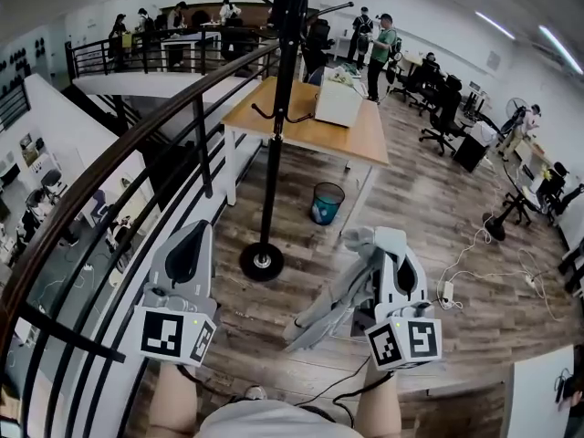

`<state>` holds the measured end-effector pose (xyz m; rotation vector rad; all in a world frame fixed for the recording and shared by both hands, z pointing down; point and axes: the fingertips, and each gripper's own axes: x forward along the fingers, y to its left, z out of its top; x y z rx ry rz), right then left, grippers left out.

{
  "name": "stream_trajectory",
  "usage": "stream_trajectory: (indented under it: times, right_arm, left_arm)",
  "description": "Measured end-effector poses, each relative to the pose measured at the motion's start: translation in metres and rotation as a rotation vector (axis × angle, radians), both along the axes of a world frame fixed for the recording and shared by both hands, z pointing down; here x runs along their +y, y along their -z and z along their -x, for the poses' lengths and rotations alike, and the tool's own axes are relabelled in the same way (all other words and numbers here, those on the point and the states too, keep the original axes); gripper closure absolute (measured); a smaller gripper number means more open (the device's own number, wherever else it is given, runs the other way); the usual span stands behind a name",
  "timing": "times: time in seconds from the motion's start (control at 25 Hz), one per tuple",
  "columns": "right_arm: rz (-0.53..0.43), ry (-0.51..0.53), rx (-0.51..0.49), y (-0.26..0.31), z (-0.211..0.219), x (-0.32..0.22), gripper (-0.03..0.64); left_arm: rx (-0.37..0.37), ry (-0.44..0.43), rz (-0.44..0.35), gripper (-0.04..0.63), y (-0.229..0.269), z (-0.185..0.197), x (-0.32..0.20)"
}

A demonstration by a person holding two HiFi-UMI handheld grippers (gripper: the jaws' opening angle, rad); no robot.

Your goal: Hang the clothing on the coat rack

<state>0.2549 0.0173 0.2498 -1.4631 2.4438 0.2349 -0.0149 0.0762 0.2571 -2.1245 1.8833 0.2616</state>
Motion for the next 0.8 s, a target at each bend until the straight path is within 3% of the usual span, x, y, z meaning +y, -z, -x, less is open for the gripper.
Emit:
stream_trajectory:
  times: [0.8]
  right_arm:
    - [0.027, 0.025, -0.006, -0.011, 0.055, -0.076, 0.604]
  left_arm:
    - [0.015, -0.001, 0.04, 0.586, -0.021, 0.049, -0.078]
